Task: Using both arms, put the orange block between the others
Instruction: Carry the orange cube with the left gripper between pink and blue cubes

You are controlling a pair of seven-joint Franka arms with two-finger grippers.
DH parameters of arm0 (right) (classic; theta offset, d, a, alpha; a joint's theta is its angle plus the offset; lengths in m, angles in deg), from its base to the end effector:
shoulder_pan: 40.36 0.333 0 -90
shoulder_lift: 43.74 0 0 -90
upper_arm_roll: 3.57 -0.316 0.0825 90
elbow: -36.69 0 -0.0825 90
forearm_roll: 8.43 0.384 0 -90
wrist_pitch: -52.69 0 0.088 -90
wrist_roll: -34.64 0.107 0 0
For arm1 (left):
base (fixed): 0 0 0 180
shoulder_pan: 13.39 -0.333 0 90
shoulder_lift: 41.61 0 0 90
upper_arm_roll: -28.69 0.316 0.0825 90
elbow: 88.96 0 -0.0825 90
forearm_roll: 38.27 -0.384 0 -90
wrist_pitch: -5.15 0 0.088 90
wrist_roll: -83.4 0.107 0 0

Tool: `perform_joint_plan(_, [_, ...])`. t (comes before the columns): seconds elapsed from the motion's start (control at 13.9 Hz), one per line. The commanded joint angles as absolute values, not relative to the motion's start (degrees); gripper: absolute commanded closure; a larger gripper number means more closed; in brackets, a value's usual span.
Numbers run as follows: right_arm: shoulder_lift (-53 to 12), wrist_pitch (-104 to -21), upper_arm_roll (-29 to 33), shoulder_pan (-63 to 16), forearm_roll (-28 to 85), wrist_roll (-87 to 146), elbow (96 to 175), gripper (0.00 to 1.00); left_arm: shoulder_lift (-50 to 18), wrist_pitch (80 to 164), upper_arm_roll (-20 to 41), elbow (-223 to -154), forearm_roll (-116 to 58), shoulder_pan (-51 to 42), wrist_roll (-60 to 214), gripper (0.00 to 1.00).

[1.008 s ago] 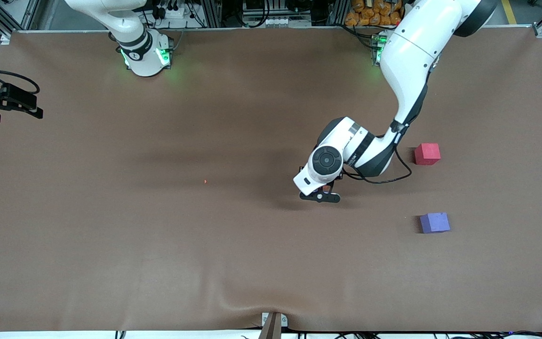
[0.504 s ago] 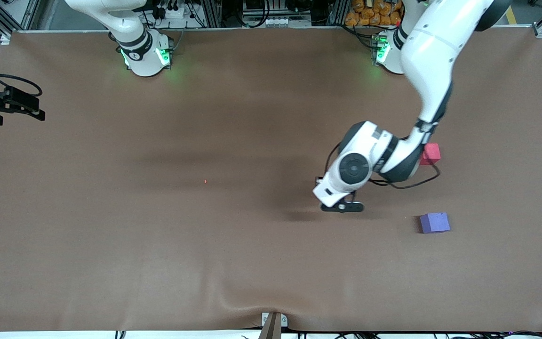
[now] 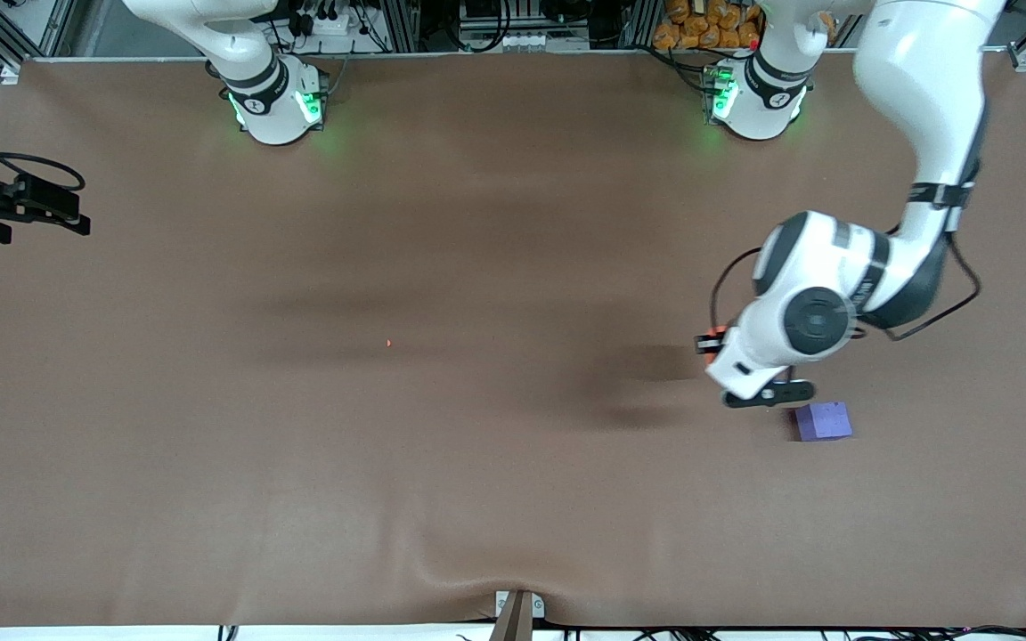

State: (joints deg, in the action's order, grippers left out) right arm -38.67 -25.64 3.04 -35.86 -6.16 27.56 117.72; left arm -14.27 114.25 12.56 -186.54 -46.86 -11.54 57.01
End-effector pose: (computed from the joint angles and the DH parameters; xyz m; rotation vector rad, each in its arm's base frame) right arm 0.5601 -0.0125 0.6313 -3.0918 -0.1422 0.2050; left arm 0.6136 -0.1711 0.3065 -3.0184 -0.1402 0.3559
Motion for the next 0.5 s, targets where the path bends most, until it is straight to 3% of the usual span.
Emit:
perform_joint_plan(0.0, [-38.82, -25.44, 2.58, -36.4, -7.11, 27.08, 117.64, 0.0, -17.7, 116.06, 11.81, -192.83, -48.03, -18.03, 63.43, 0.96])
perform_joint_plan(0.43, [-39.08, -25.35, 2.67, -36.4, -7.55, 27.26, 117.55, 0.0, -19.02, 127.31, 11.9, -202.94, -48.81, -24.98, 66.61, 0.97])
